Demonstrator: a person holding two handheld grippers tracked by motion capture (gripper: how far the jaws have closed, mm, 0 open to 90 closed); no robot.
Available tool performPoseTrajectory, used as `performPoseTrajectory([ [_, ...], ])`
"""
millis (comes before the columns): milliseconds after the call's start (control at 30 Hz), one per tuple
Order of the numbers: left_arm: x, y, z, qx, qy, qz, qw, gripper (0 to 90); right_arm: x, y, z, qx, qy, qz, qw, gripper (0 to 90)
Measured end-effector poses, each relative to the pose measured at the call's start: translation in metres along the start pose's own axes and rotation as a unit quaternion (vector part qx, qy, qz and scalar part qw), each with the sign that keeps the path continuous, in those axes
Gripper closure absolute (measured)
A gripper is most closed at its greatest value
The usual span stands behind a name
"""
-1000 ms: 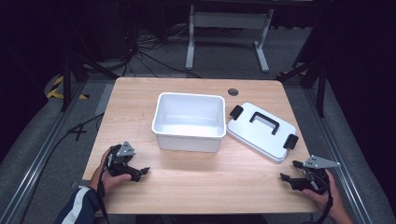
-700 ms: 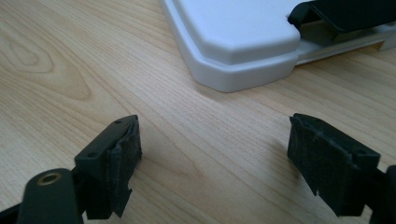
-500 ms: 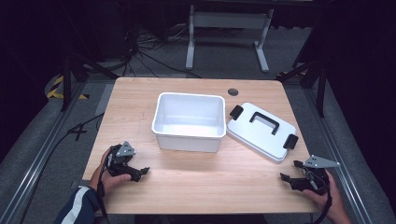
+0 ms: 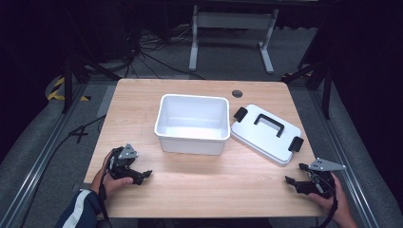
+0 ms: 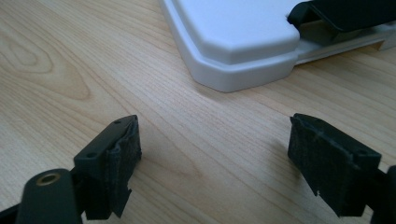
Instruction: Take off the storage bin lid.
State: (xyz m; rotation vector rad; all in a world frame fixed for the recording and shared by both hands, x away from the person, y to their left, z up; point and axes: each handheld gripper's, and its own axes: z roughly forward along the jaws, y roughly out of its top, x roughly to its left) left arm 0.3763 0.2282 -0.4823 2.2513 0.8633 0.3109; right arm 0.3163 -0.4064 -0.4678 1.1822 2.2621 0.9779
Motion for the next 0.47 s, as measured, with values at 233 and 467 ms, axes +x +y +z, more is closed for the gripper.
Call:
performPoseTrajectory([
  [233,-0.0001,0.0000,0.0004,-0.002,0.000,0.000,1.0000,0.2,-0.0003,0.0001,0.0004,0.000,-0.002,0.000,1.0000,16.6],
  [467,-0.0001,0.0000,0.0005,-0.002,0.000,0.000,1.0000,0.2,-0.0003,0.0002,0.0004,0.001,-0.002,0.001,1.0000,16.4],
])
